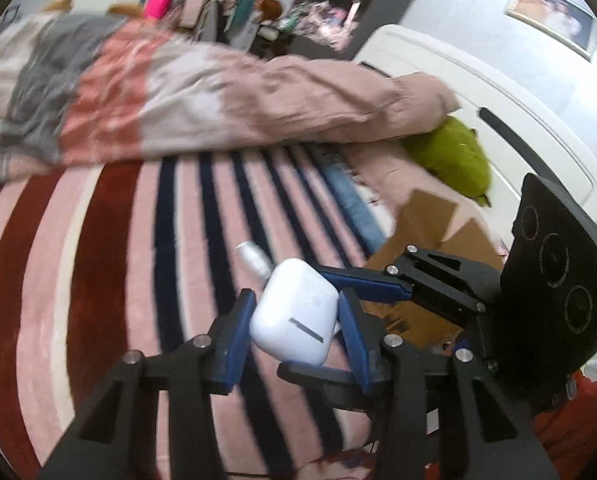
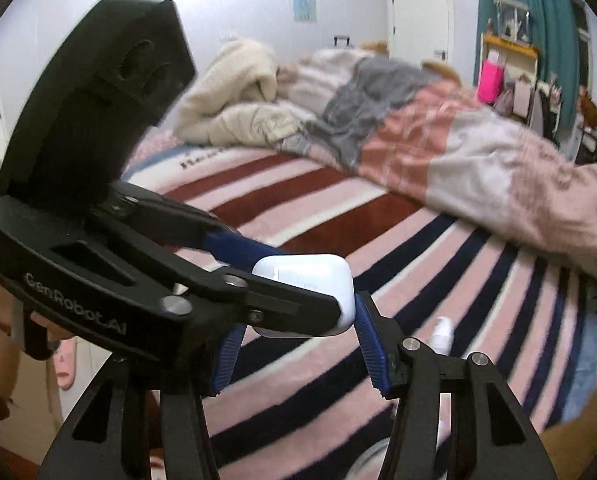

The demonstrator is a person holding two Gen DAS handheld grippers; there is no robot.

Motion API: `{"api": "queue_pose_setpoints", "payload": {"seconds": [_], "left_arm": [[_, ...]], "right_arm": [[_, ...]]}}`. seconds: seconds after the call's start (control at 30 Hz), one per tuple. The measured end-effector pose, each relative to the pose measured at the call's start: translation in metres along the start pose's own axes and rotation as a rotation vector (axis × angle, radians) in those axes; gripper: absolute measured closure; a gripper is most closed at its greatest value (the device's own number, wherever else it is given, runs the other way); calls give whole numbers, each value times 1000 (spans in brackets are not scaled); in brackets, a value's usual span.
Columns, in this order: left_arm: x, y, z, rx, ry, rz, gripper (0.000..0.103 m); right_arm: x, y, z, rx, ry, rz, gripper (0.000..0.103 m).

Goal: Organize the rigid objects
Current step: 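Carry the earbud case into the cardboard box and release it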

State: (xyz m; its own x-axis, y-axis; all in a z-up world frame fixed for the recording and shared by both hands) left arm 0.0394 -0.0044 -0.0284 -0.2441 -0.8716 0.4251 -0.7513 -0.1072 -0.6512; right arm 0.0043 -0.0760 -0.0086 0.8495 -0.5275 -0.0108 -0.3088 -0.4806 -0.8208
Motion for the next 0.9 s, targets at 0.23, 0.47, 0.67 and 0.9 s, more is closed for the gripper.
{"api": "queue_pose_setpoints", "payload": {"seconds": [0.23, 0.47, 0.67, 0.9], "left_arm": [[80, -26, 24, -27, 39, 141, 65], [150, -39, 90, -122, 93, 238, 64], [186, -39, 142, -213, 138, 279, 64], [198, -31, 166, -258, 136, 289, 64]], "right_arm": [[39, 9, -72, 68, 88, 65, 54], [99, 44, -117, 20, 212, 176, 54], [143, 80, -136, -53, 284, 268, 54], [163, 102, -141, -120, 325, 323, 53]]}}
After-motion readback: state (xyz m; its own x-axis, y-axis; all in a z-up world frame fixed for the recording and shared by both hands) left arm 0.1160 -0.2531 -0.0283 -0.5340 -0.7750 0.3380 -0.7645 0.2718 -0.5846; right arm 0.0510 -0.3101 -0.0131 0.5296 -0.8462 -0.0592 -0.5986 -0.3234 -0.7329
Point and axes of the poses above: each gripper's, at about its wrist camera, not at the fingertips, and z roughly the way its jaws point, x to its right, y to its underside, the point moved 3 cm from there along z, roughly the way its jaws point, and after that the axes turned 4 degrees about y, right-handed, at the moved point
